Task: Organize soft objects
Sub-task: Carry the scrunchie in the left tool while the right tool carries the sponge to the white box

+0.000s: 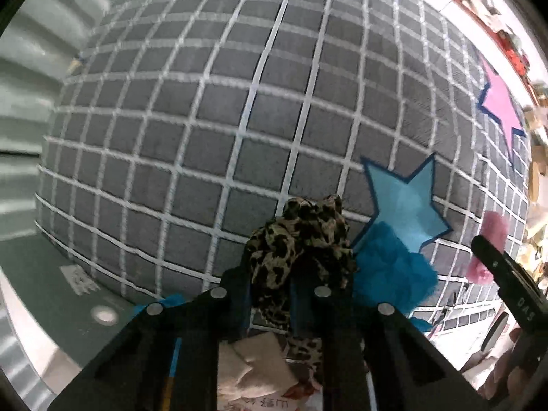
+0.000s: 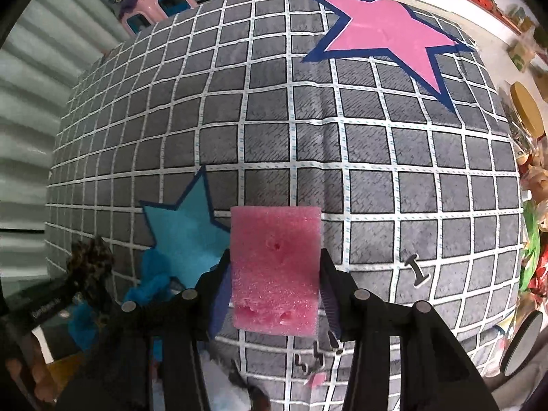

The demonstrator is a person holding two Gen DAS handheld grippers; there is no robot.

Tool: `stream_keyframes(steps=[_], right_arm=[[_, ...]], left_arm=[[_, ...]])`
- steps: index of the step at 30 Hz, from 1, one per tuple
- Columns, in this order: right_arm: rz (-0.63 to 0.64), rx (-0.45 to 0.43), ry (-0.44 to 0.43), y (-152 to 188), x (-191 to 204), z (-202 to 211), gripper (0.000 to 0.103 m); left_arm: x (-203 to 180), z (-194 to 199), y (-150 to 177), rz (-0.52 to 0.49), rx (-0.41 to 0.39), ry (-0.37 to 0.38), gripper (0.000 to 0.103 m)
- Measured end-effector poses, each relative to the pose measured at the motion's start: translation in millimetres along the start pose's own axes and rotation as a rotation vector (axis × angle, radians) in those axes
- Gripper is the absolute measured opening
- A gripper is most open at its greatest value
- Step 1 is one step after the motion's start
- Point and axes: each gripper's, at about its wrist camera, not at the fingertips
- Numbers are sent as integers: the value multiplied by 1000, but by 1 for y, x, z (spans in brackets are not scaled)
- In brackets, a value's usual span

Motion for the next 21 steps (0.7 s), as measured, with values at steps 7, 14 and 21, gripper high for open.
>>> stream_keyframes(steps=[7,14,21], right_arm=[[-29,8,-38,20,-12,28,48],[-5,-4,-59,63,-26,72,48],[3,-12,-101,87,-25,83,48]], left_arm=[[-20,49,21,-103,-89,17,18],[-40,96,37,-186,-118,44,18],[-42,108,78,-244,-134,39,19]])
Point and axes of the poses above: each gripper's, at about its wrist camera, not at the fingertips, and z roughly against the way its jaws point, x to its left, y to its underside
